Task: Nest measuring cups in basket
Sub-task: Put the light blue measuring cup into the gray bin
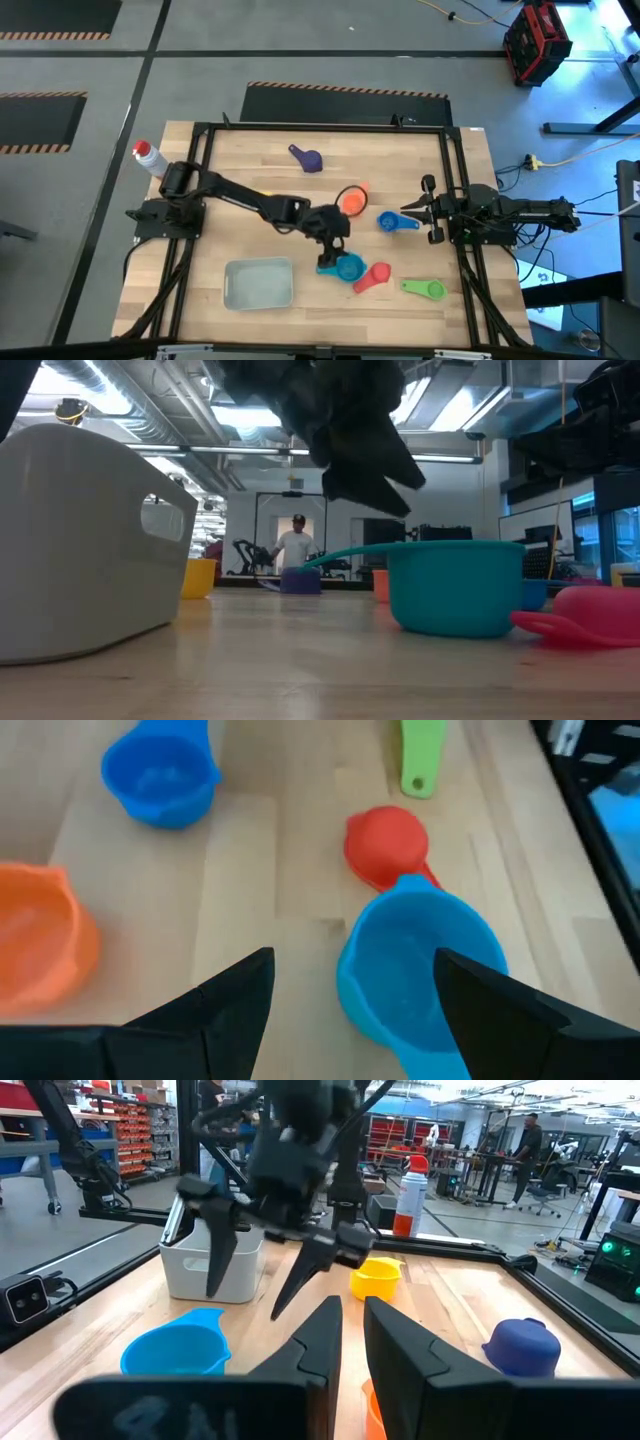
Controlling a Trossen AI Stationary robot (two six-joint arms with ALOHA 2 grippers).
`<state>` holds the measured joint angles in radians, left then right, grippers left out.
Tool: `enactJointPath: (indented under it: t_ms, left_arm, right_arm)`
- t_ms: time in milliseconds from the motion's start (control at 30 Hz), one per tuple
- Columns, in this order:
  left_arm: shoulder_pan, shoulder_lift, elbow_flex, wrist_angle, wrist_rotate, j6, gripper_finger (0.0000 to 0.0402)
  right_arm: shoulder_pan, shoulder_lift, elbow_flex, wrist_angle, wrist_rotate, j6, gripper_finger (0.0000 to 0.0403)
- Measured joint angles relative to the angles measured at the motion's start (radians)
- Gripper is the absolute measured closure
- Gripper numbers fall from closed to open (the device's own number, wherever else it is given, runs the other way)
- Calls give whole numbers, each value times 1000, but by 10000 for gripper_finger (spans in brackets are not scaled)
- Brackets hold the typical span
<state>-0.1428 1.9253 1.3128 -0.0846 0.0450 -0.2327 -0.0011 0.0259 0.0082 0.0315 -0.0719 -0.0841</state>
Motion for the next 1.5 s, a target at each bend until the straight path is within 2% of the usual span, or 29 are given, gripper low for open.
enactJointPath:
  t_ms: [233, 867, 1067, 1233, 1500]
  left_arm:
    - [-33, 59, -1, -8, -112, -79, 134]
    - [-46, 99, 3, -50, -46, -235, 134]
    - [-46, 101, 0, -88, -44, -237, 136]
    - [-45, 101, 0, -91, -27, -237, 159]
    - [-45, 101, 0, -90, -36, -237, 223]
  right_arm:
    - [0, 0, 0, 0, 0, -2, 350]
    - [0, 0, 0, 0, 0, -3, 350]
    - [0, 0, 0, 0, 0, -3, 350]
    - [0, 0, 0, 0, 0, -3, 350]
    - [0, 0, 0, 0, 0, -3, 350]
